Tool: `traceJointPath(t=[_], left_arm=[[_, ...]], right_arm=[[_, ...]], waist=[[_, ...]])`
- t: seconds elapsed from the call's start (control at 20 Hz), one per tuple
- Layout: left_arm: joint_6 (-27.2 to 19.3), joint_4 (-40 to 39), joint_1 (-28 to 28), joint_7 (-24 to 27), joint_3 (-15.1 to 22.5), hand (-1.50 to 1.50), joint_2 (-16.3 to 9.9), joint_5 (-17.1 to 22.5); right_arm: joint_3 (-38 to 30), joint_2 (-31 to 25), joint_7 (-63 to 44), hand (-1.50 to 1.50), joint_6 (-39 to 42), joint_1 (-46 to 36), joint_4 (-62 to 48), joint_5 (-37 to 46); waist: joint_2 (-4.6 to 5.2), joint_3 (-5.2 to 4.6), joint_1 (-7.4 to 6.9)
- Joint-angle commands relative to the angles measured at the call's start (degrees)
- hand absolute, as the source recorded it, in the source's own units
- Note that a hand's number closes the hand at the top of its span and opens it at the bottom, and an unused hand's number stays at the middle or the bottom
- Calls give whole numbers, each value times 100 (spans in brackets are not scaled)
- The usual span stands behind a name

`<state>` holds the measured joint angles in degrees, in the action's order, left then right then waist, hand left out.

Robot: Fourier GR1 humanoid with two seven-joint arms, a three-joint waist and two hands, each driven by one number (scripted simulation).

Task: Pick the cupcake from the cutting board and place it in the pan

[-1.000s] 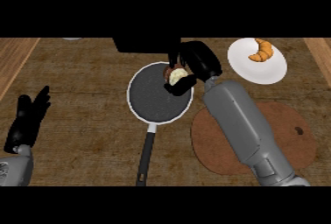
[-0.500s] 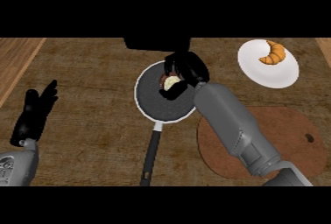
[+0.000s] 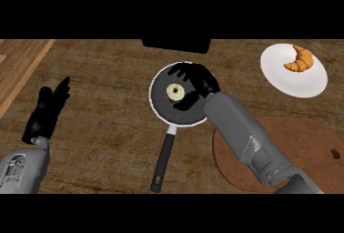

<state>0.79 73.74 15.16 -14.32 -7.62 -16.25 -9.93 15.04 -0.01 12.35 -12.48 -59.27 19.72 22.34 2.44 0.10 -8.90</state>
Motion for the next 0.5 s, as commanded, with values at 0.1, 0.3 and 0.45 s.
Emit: traceJointPath(t=[0.1,0.3,0.45], left_arm=[[58,24,14,59,143,0,55,-65],[37,-199,211,122,37,0,12,-35],[3,-196,320,-34,128,0,92,-94]], right_arm=[[176,1,367,-150,-176,158,-176,-525],[117,1,789,-150,-242,225,48,-1068],[-42,1,929,-150,-402,99,169,-1505]], waist=[[35,7,-173],[32,6,-78],[27,11,-87]])
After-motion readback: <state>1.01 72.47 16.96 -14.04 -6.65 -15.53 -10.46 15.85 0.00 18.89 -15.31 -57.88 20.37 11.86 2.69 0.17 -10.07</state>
